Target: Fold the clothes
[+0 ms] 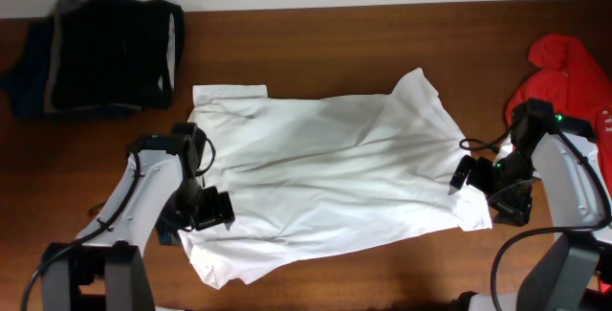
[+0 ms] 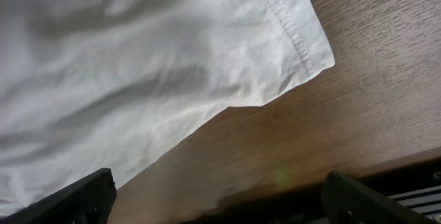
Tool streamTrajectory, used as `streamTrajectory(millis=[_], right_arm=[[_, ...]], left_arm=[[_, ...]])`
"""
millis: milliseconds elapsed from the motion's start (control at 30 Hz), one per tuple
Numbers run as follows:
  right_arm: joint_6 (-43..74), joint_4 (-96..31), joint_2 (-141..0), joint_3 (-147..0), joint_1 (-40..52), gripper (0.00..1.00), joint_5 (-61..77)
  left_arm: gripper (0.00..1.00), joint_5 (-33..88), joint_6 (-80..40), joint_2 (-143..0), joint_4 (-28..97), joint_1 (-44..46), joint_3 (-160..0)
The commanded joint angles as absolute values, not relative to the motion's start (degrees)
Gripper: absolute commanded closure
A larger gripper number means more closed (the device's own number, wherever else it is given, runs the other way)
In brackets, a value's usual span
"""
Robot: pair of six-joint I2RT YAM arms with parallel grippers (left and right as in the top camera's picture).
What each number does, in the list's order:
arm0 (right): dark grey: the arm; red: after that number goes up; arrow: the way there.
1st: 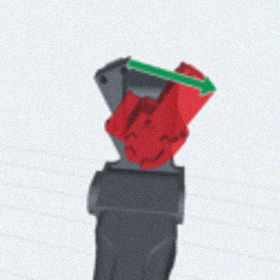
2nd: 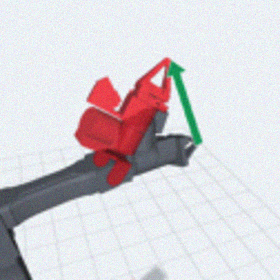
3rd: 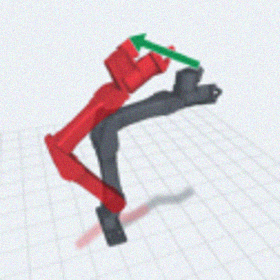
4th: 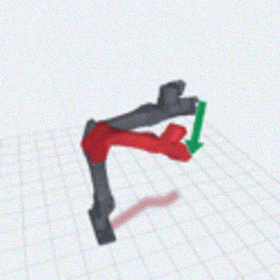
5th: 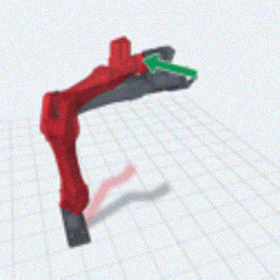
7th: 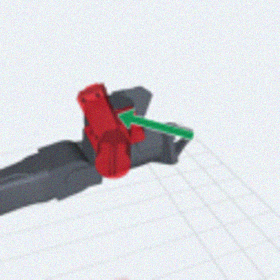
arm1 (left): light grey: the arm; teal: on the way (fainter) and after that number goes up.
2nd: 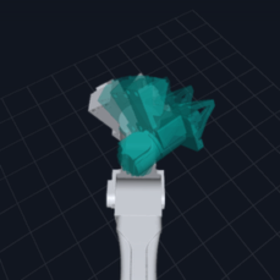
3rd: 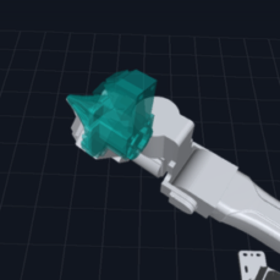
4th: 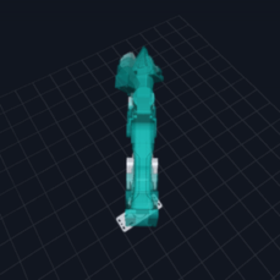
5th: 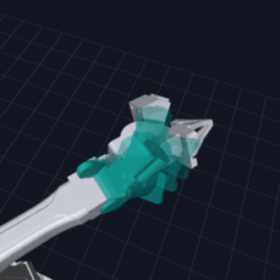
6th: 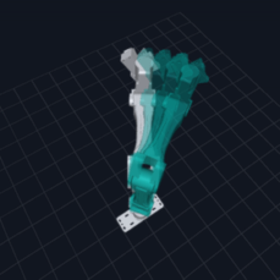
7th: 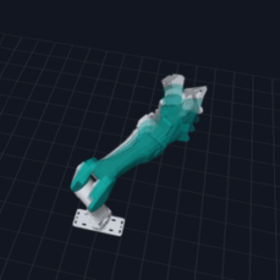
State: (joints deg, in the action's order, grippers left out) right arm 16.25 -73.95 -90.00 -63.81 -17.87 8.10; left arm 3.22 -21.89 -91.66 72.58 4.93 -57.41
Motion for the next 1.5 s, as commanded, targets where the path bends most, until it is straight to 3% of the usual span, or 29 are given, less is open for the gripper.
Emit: streamTrajectory(millis=[0,267,467,600,833,1000,1133,1233,1300,1400,1467], right_arm=[[15.8,-74.1,-89.6,-64.7,-18.0,0.01,9.5],[13.7,-73.5,-89.6,-64.7,-18.0,0.01,12.1],[13.7,-73.5,-89.6,-64.7,-18.0,0.01,12.5],[13.5,-73.3,-89.6,-64.7,-18.0,0.01,12.5],[13.3,-73.3,-89.6,-64.7,-18.0,0.01,12.5],[13.3,-73.3,-89.6,-64.7,-18.0,0.01,12.5],[13.3,-73.3,-89.6,-64.7,-18.0,0.01,12.5],[13.3,-73.6,-89.6,-64.7,-18.0,0.01,12.5],[13.3,-73.5,-89.6,-64.7,-18.0,0.01,12.5],[13.3,-73.5,-89.6,-64.7,-18.0,0.01,12.5],[13.3,-73.5,-89.6,-64.7,-18.0,0.01,12.5]], left_arm=[[0.09,6.2,-21.4,-92.7,69.9,4.9,-55.1],[0.19,11.2,-21.8,-93.2,66.1,5.0,-49.3],[0.2,2.6,-21.8,-93.1,64.1,4.4,-49.8],[0.19,1.7,-21.3,-93.1,74.0,4.3,-62.0],[0.2,10.3,-20.6,-98.5,66.2,4.4,-52.2],[0.2,9.1,-19.6,-98.8,66.2,4.3,-51.7],[0.2,-1.3,-21.5,-98.8,66.3,4.3,-51.7],[0.2,2.5,-22.6,-98.8,66.7,4.4,-50.5],[0.29,5.8,-21.1,-98.8,66.2,4.4,-49.1],[0.56,5.8,-20.9,-98.8,66.4,4.3,-49.0],[0.66,4.8,-19.7,-98.8,67.0,4.3,-49.1]])
